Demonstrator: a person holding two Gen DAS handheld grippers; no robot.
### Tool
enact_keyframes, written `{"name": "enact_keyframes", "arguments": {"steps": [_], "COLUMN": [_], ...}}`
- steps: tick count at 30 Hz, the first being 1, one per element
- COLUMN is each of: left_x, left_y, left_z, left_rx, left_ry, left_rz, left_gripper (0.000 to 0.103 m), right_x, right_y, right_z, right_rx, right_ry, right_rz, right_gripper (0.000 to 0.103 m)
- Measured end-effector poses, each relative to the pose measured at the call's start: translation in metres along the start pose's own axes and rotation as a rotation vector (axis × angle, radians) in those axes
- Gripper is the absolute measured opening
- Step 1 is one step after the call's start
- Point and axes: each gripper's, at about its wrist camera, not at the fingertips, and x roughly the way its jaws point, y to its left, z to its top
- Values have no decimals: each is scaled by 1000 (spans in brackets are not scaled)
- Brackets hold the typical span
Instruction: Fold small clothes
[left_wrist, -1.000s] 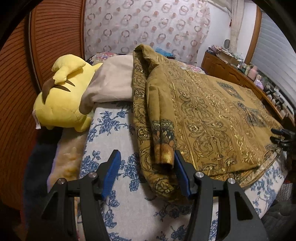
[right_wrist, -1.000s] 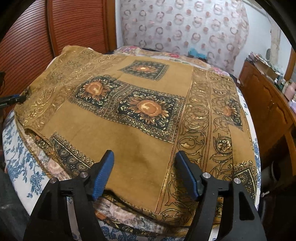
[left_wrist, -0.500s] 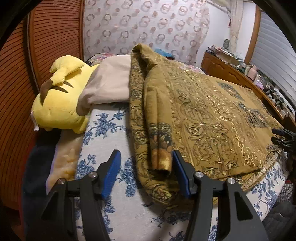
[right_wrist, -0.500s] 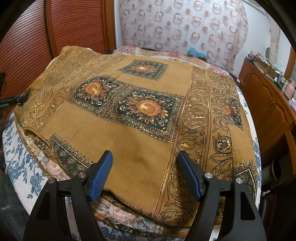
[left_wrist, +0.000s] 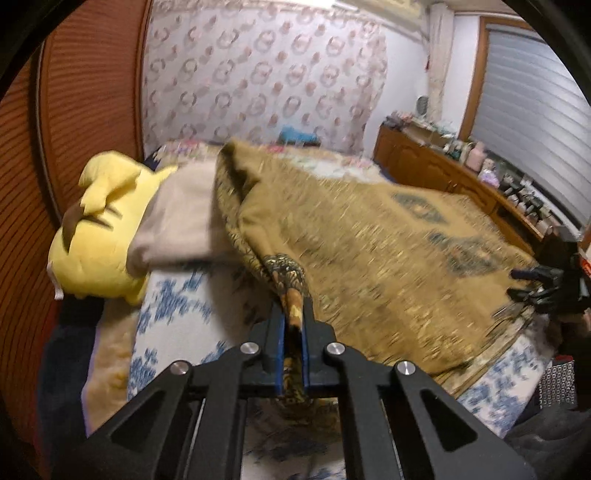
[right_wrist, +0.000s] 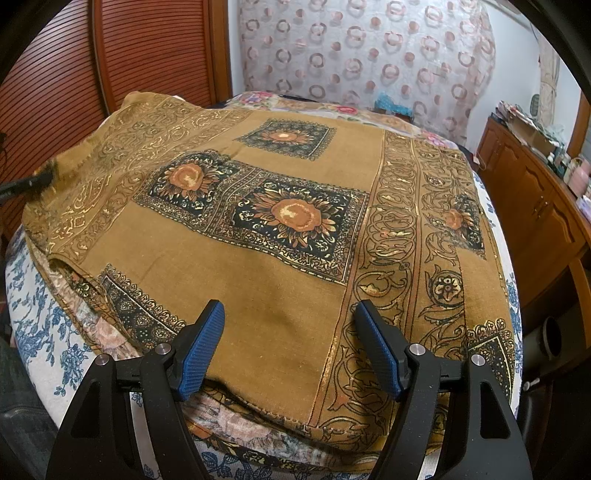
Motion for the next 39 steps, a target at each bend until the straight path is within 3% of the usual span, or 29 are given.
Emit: {"name": "enact_keyframes", "arguments": {"steps": [13, 30, 39], "left_x": [-5, 49, 60], "left_y": [-55, -146, -191], "left_z": [45, 69, 104], "left_rx": [77, 196, 244], "left_ry": [-98, -31, -34], "left_rz": [-115, -258, -338], "left_gripper": [4, 2, 2], "right_x": [0, -2, -42], "right_y": [-1, -4, -29], "right_z": [0, 0, 4], "right_rx": [0, 16, 83], "right_ry": [0, -13, -134], "right_rz": [2, 11, -53], "right_gripper": [75, 75, 75]}}
